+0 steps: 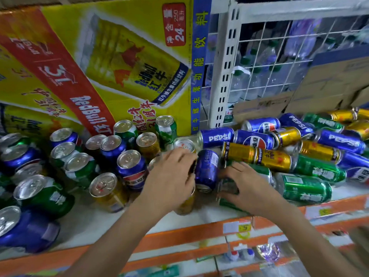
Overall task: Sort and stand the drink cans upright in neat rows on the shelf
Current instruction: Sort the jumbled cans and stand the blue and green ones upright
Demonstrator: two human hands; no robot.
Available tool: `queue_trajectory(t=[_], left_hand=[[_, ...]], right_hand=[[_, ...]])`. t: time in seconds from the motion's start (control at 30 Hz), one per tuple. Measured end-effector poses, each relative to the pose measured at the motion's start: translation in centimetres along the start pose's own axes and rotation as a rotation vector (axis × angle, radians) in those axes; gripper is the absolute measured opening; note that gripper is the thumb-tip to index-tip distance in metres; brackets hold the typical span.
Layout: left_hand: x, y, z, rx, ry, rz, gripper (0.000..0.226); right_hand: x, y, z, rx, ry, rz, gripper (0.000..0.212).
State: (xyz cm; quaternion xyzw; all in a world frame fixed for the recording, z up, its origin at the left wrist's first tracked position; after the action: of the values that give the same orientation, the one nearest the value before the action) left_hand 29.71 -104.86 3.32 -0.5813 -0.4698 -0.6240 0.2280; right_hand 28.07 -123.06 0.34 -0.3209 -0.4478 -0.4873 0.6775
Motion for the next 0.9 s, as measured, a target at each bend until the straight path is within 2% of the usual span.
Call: queue_trajectory(t=[0.07, 0.2, 0.3, 0.4, 0.63, 0.77, 0.9], left_hand=[[-1.1, 0.9, -1.7, 0.013, 0.086, 0.157, 0.044], [-3.4, 2.0, -3.5, 0.078, 0.330, 0.411, 0.062], [-5.2, 2.5, -4.0, 0.148, 0.431, 0.527, 0.090], [-6.4, 3.1, -4.3, 0.190, 0.480, 0.593, 0.102], [-6.9, 3.9, -4.9, 0.186, 0.453, 0.557, 0.097], [-5.9, 3.9, -4.6, 0.252, 0.370, 0.513, 0.093], [-3.8, 4.6, -4.6, 0.284, 0.275, 0.400, 0.074]], right_hand=[[0.7, -0.7, -1.4, -0.039, -0.063, 0.043, 0.048], [1.3, -1.9, -3.4, -0.092, -0.143, 0.171, 0.068], [1.1, -2.3, -3.8, -0.068, -0.200, 0.199, 0.076], [0.5, -2.2, -3.5, -0.025, -0.269, 0.210, 0.081], [0.5, -1.8, -3.6, 0.037, -0.309, 0.234, 0.072], [1.2, -1.5, -3.8, 0.044, -0.216, 0.253, 0.087], [2.5, -0.7, -3.5, 0.074, -0.059, 0.199, 0.084]])
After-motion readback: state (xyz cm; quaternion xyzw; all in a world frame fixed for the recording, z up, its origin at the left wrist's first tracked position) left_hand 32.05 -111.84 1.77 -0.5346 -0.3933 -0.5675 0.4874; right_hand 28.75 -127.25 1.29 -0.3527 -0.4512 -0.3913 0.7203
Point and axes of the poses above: each hand's wrist, its own y-axis towards the middle knuckle, its own x-axis out of the back of the hand, z = x × y, the point moved 3 cm from there along y, towards the middle knuckle, and after that the axes turned 6 degrees about y, right-handed, at the moved point
